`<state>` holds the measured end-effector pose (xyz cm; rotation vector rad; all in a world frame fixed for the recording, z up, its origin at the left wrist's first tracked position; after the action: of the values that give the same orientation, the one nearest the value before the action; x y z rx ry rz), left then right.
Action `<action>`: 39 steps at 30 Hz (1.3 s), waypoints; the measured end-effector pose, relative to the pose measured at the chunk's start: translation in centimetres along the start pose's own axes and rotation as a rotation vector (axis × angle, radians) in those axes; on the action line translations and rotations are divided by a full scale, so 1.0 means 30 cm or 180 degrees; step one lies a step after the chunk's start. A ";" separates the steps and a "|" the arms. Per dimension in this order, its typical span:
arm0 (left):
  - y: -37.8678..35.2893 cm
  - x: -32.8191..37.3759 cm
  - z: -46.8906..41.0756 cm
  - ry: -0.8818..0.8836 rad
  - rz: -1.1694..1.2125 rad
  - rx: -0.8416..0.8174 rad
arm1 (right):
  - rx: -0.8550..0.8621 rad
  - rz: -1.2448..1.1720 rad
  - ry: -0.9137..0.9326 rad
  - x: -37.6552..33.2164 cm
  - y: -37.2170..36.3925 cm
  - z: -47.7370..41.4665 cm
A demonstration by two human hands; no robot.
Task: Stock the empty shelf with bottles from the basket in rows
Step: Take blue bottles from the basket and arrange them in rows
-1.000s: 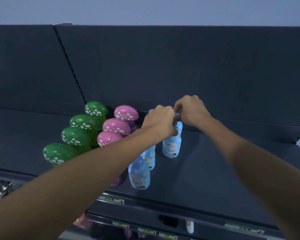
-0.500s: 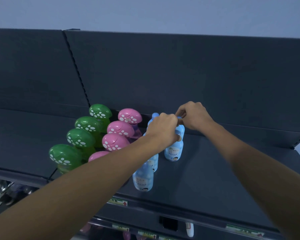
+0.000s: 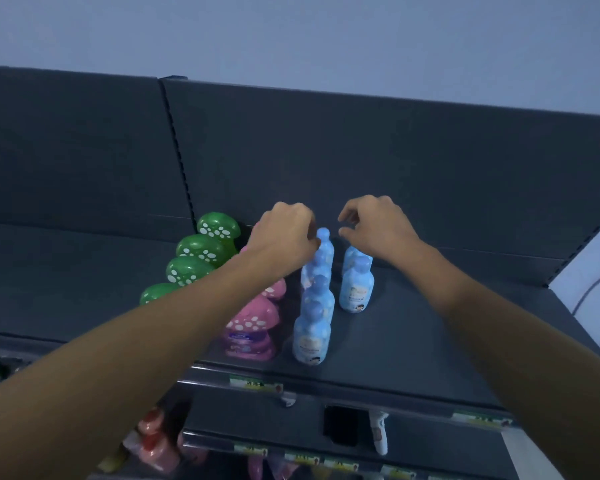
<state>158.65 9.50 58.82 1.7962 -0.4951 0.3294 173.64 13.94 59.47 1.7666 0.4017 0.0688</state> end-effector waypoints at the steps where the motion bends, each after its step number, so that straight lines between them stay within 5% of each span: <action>1: 0.034 -0.017 0.022 -0.0028 0.0009 0.0012 | 0.0004 0.0026 0.0011 -0.038 0.011 0.020; 11: 0.363 -0.266 0.319 -0.0225 0.0235 0.0109 | 0.0102 0.0174 0.0028 -0.521 0.036 0.278; 20: 0.468 -0.616 0.698 -0.0311 0.0052 -0.0314 | -0.0132 0.0153 -0.0046 -0.967 -0.149 0.555; 39: -0.083 -1.285 1.317 0.0447 -0.0584 -0.1760 | -0.1459 0.0149 0.0152 -1.282 -0.999 1.008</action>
<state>125.12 -21.66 27.87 1.2584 -0.2818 0.1664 138.57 -20.69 30.11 1.3234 0.3467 0.2194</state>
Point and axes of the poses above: each hand's wrist, its own z-axis away from the middle knuckle, its own y-axis out of the back of the hand, x = y × z, the point moved 9 cm from there along -z, towards the middle knuckle, and after that the axes turned 8 degrees about z, right-handed, at the moved point
